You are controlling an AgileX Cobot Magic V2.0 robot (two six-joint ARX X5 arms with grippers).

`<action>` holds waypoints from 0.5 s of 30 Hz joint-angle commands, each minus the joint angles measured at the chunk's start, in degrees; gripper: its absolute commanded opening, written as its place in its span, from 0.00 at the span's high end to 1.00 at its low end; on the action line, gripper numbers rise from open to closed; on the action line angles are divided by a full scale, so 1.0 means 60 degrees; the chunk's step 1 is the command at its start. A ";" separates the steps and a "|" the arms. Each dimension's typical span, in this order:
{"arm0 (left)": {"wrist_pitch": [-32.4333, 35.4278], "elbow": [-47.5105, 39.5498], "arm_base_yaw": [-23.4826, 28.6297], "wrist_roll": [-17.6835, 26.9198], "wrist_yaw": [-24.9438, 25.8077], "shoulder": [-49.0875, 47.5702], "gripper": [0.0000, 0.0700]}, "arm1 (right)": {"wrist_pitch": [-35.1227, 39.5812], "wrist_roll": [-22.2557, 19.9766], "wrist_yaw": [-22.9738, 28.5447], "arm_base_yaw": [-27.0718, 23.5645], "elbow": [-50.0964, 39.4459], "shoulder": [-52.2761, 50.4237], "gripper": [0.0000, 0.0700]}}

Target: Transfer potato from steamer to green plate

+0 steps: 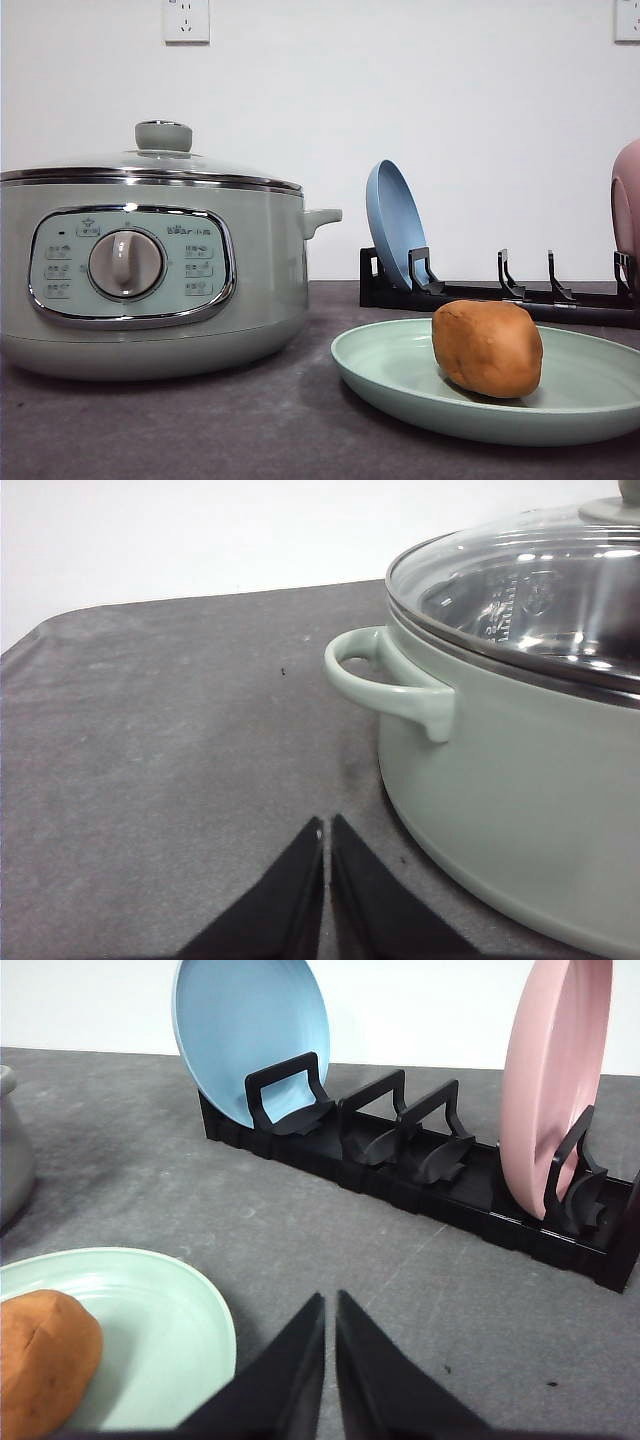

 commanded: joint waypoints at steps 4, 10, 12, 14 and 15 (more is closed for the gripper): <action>-0.0168 -0.0113 0.0029 -0.0022 -0.0018 -0.0018 0.99 | -0.0009 0.0098 0.0025 0.0015 -0.0033 -0.0011 0.99; -0.0168 -0.0113 0.0027 -0.0022 -0.0018 -0.0018 0.99 | -0.0007 0.0096 0.0025 0.0015 -0.0033 -0.0011 0.99; -0.0168 -0.0113 0.0029 -0.0022 -0.0018 -0.0018 0.99 | -0.0007 0.0097 0.0025 0.0015 -0.0033 -0.0011 0.99; -0.0168 -0.0113 0.0029 -0.0022 -0.0020 -0.0018 0.99 | -0.0007 0.0097 0.0025 0.0015 -0.0033 -0.0011 0.99; -0.0168 -0.0113 0.0029 -0.0022 -0.0018 -0.0018 0.99 | -0.0007 0.0095 0.0025 0.0015 -0.0033 -0.0011 0.99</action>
